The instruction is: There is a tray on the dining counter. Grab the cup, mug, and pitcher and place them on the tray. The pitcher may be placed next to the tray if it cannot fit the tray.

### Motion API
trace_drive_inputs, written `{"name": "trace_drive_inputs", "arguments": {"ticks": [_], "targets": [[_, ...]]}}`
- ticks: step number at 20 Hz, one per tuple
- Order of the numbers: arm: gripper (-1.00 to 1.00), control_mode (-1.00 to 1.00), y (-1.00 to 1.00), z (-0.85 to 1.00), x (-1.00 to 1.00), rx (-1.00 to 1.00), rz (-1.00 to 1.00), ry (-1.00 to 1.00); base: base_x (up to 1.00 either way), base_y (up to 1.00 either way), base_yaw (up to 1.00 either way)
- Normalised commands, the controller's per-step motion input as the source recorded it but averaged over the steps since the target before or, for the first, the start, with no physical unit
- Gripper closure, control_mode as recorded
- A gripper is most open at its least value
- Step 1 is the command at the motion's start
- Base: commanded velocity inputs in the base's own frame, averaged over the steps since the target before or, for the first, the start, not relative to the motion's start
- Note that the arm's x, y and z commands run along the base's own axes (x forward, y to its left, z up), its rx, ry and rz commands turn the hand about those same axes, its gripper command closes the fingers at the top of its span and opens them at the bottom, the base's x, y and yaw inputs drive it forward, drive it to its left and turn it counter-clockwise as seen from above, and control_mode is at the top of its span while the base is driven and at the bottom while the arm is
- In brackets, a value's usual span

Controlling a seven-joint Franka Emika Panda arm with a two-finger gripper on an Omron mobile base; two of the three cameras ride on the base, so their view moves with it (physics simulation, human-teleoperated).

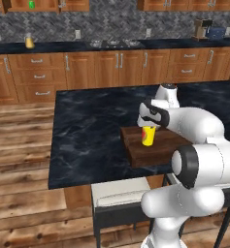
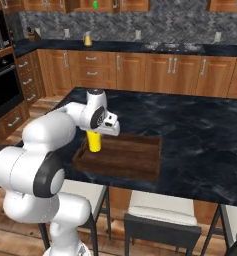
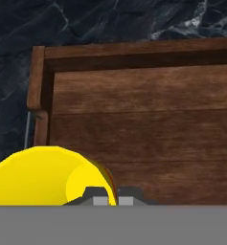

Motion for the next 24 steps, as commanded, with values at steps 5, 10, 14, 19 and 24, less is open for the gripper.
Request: {"name": "trace_drive_inputs", "arguments": {"ticks": [5,10,14,19,24], "targets": [[1.00,-1.00,0.00,-0.16,0.41,0.00,0.00,0.00,0.00,0.00,0.00],[1.00,-1.00,0.00,0.00,0.38,0.00,0.00,0.00,0.00,0.00,0.00],[1.00,-1.00,0.00,0.00,0.42,0.00,0.00,0.00,0.00,0.00,0.00],[1.00,-1.00,0.00,-0.03,0.28,0.00,0.00,0.01,0.00,0.00,0.00],[1.00,-1.00,0.01,-0.15,0.06,0.00,0.00,0.02,0.00,0.00,0.00]]}}
